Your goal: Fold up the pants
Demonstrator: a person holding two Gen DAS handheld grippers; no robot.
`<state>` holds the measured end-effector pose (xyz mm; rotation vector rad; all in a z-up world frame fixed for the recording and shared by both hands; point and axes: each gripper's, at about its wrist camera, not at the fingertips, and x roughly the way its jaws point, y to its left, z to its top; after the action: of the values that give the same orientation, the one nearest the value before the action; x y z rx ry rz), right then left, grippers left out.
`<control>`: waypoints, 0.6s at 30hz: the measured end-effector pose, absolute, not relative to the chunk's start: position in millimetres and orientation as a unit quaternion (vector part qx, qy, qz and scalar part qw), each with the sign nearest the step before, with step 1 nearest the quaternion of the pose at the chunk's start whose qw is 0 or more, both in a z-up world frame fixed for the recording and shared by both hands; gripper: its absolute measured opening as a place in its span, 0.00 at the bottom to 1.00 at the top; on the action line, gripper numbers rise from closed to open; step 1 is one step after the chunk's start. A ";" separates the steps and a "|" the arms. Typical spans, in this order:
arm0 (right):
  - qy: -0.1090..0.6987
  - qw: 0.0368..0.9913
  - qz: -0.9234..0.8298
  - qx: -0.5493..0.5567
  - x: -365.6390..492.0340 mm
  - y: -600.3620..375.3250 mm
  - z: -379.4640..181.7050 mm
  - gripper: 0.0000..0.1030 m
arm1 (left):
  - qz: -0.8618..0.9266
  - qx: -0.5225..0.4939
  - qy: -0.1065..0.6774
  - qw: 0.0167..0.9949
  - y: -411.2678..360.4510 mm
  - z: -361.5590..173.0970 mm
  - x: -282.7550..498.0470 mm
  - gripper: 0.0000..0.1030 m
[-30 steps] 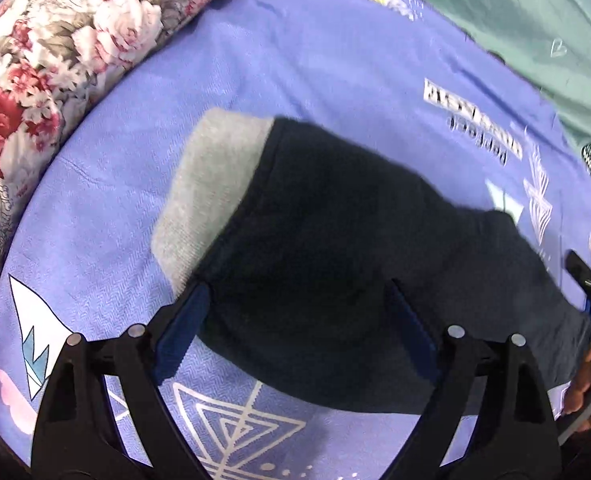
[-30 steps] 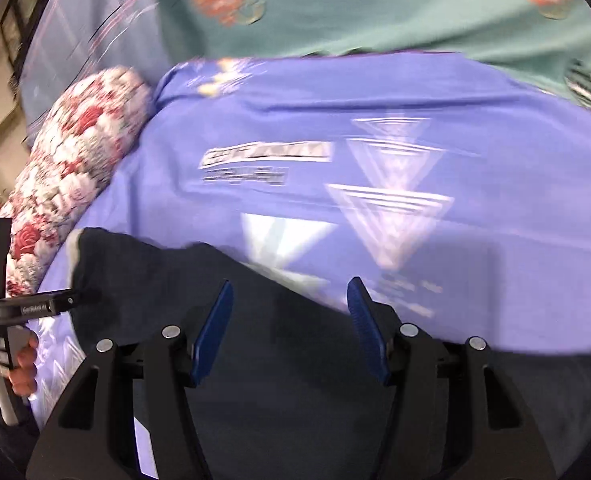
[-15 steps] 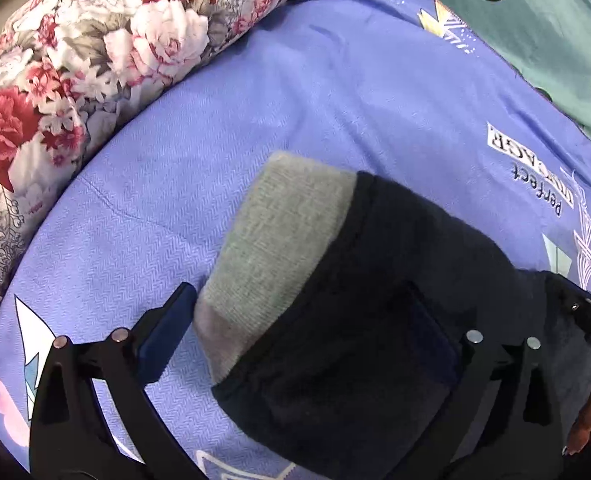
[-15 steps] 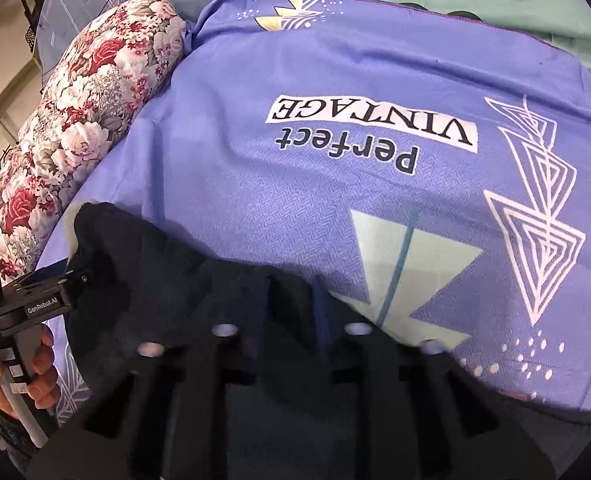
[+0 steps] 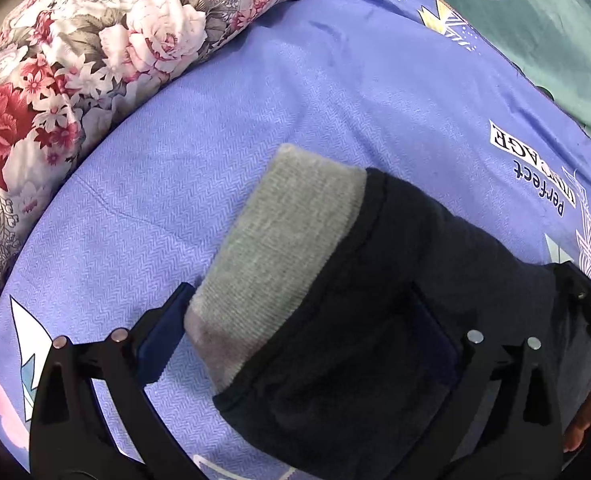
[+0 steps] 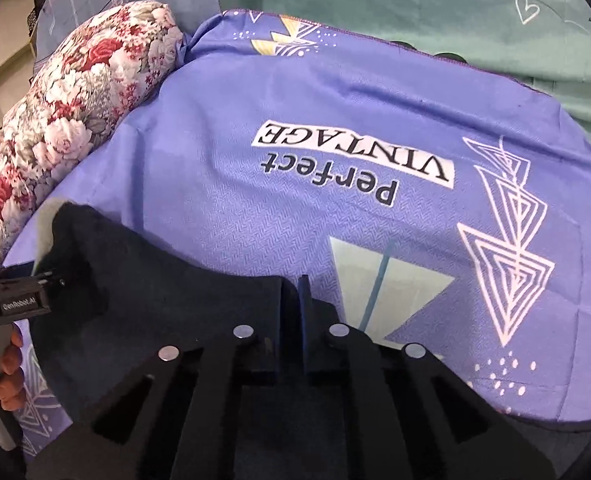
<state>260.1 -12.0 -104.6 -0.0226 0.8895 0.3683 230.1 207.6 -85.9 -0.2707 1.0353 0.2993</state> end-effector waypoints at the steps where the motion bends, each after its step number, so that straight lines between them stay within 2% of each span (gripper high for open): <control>1: 0.418 0.892 0.171 0.001 258.0 -16.3 -97.6 0.09 | 0.143 -0.126 0.490 0.850 206.8 -85.3 229.6 0.98; 4: 0.410 0.892 0.187 0.027 252.3 -18.0 -92.3 0.13 | 0.149 -0.110 0.484 0.855 201.7 -82.8 228.0 0.98; 6: 0.432 0.884 0.180 -0.014 253.4 -8.1 -106.4 0.18 | 0.150 -0.102 0.483 0.857 200.0 -83.9 228.8 0.98; 8: 0.440 0.881 0.169 -0.030 255.0 -12.4 -120.1 0.39 | 0.146 -0.108 0.487 0.854 202.0 -87.4 230.6 0.98; 10: 0.445 0.882 0.156 0.009 254.7 -35.8 -119.2 0.47 | 0.138 -0.129 0.491 0.850 207.9 -89.8 231.0 0.98; 14: 0.404 0.914 0.024 0.029 229.1 -109.2 -104.0 0.44 | 0.137 -0.147 0.492 0.847 211.1 -91.0 229.3 0.98; 18: 0.413 0.902 0.096 0.084 194.6 -147.3 -106.4 0.40 | 0.150 -0.115 0.478 0.858 200.7 -91.3 229.2 0.98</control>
<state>194.6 -147.3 -106.4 0.1728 0.8535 0.1977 229.2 200.7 -91.3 -0.2406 1.0039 0.3156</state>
